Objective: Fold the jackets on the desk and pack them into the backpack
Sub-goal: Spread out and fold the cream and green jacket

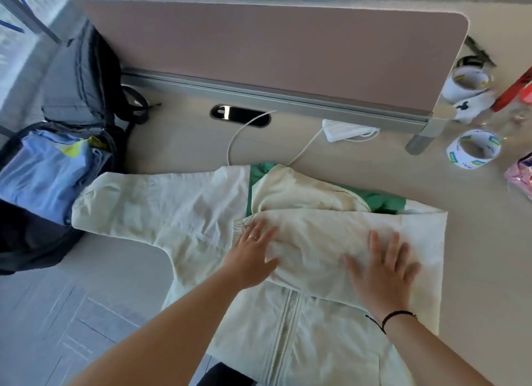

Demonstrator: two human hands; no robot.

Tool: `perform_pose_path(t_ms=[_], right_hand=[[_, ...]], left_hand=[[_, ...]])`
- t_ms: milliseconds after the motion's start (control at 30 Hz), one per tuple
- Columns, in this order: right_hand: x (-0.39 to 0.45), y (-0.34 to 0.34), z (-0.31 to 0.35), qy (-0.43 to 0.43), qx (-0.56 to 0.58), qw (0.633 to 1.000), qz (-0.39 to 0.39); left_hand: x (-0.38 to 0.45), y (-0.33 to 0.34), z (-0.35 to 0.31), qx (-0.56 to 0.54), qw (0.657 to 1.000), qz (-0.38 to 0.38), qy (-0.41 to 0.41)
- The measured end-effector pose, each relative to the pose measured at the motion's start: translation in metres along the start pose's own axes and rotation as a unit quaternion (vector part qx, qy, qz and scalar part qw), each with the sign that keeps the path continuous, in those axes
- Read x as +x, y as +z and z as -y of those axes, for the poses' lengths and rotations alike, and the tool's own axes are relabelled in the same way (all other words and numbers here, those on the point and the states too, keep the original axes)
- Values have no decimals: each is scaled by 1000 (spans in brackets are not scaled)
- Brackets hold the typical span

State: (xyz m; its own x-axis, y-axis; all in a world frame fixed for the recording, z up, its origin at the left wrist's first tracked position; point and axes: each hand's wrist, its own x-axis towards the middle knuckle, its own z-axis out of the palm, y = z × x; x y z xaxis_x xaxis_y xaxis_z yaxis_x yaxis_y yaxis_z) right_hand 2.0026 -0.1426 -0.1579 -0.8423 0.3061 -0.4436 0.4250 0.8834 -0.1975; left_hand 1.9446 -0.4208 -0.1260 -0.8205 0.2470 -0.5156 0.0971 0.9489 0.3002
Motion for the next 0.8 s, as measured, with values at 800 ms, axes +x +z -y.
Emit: perform_pose_path(t_ms=[800], right_hand=[[-75, 69, 498, -313, -31, 934, 169]], left_hand=[[-86, -145, 382, -263, 836, -353, -328]])
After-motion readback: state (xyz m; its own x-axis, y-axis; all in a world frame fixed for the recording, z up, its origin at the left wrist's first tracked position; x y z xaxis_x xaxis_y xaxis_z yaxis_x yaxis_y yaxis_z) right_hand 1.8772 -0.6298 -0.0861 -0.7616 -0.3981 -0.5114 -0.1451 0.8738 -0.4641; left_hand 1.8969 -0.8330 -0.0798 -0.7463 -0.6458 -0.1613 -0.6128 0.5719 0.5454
